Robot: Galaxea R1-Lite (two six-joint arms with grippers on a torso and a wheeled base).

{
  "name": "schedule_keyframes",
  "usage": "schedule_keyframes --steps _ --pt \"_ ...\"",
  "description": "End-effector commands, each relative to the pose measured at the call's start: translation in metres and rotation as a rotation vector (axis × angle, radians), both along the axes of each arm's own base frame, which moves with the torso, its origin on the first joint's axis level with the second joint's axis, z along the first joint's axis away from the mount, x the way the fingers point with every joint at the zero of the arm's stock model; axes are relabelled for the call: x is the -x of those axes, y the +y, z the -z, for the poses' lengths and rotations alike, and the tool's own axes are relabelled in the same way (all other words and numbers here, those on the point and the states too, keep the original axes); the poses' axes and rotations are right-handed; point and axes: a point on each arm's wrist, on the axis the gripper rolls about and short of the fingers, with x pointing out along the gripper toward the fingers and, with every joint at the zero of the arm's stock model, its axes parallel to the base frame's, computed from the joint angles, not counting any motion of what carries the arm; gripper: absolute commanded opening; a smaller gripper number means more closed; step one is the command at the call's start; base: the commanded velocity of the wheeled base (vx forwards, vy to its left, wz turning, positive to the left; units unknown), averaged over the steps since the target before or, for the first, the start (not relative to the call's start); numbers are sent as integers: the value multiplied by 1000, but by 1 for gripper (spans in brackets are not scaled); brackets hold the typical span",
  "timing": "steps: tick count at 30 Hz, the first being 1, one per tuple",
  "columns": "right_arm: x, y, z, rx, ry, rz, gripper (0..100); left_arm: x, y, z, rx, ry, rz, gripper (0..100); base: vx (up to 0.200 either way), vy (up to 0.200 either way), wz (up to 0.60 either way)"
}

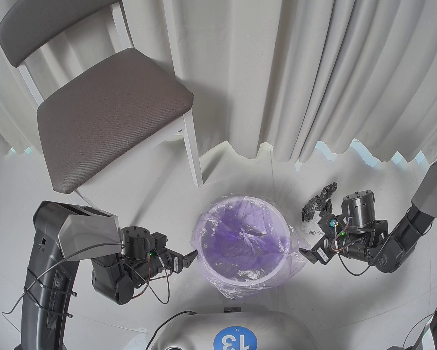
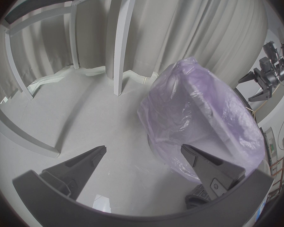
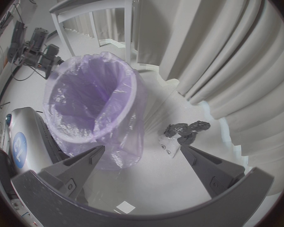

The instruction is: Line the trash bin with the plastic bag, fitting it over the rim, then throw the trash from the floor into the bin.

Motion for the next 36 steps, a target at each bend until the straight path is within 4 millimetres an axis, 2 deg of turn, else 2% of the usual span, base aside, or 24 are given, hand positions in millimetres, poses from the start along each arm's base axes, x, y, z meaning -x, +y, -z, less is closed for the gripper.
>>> schedule_keyframes --steps 1,5,10,14,18,23,29,36 --pt "2 9 6 -10 19 -26 100 -8 -2 5 -6 -2 0 100 0 0 0" --pt "-7 16 25 7 47 -23 100 -18 4 12 -72 -16 10 100 0 0 0" --pt "-22 17 45 8 48 -10 100 -25 2 13 -75 -36 16 100 0 0 0" --pt "-33 16 53 8 46 6 100 -28 1 12 -73 -42 14 100 0 0 0" --pt "-45 16 52 -4 19 15 100 -34 0 12 -80 -22 13 100 0 0 0" --pt "-68 15 59 -12 -5 37 100 -53 -7 8 -83 -13 15 100 0 0 0" --pt "-97 9 77 -5 20 69 100 -77 -21 2 -101 15 30 100 0 0 0" --pt "-127 9 84 4 57 82 100 -103 -30 -5 -154 67 54 100 0 0 0"
